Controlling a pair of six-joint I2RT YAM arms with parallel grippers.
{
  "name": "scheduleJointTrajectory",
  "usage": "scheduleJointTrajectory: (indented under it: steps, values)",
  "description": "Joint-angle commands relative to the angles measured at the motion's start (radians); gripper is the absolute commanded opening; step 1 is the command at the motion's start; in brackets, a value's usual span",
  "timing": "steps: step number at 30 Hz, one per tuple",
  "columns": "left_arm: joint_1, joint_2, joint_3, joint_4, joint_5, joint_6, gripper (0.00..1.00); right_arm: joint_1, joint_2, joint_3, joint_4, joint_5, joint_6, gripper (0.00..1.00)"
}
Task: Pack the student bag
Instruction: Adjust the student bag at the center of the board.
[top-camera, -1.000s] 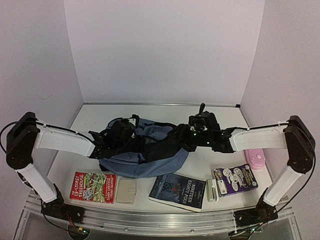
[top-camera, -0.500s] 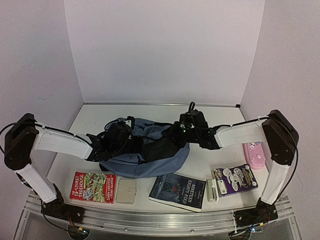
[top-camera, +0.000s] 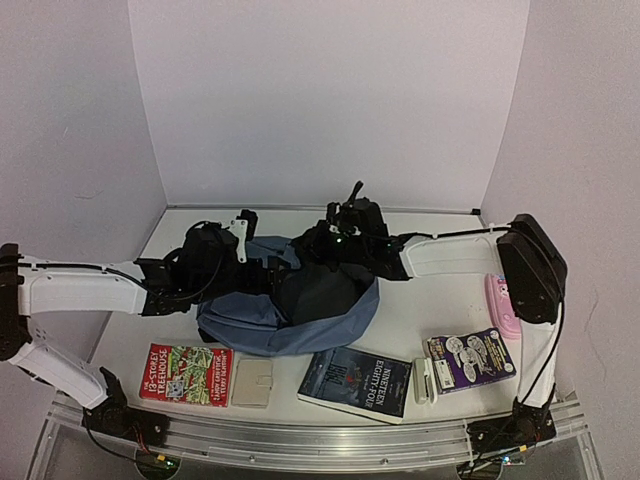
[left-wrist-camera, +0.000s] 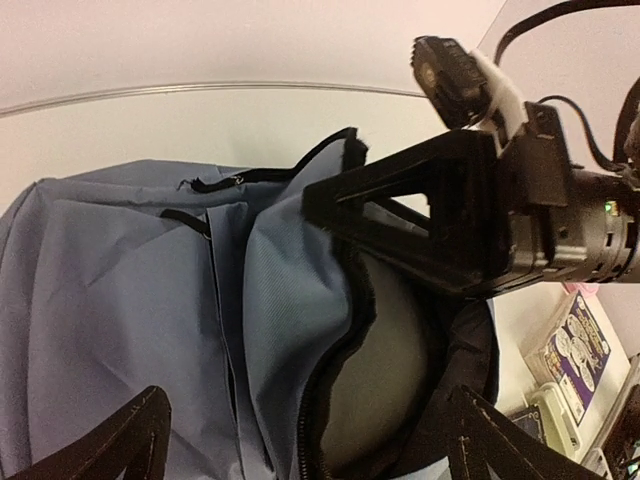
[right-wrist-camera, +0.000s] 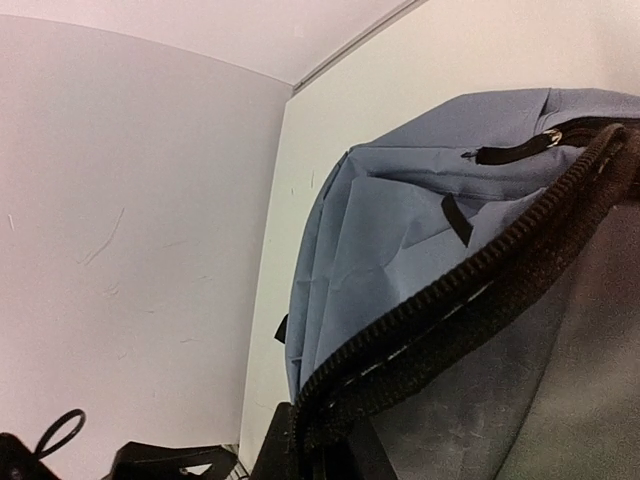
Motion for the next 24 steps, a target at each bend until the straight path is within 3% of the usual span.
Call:
scheduleJointTrajectory:
  steps: [1, 7, 14, 19, 24]
  values:
    - [0.014, 0.004, 0.082, -0.116, 0.086, 0.166, 0.97, 0.017, 0.053, 0.093, 0.034, -0.021, 0.022, 0.00]
    - [0.014, 0.063, 0.131, -0.171, 0.067, 0.238, 0.99, 0.017, 0.094, 0.158, 0.079, -0.040, 0.124, 0.00]
    - [0.031, 0.171, 0.226, -0.262, -0.098, 0.180, 0.94, 0.018, 0.122, 0.208, 0.089, -0.044, 0.170, 0.00]
    - [0.031, 0.175, 0.222, -0.183, -0.124, 0.148, 0.70, 0.019, 0.118, 0.188, 0.088, -0.023, 0.174, 0.00]
    - [0.042, 0.167, 0.217, -0.155, -0.168, 0.089, 0.38, 0.019, 0.103, 0.163, 0.087, 0.005, 0.168, 0.02]
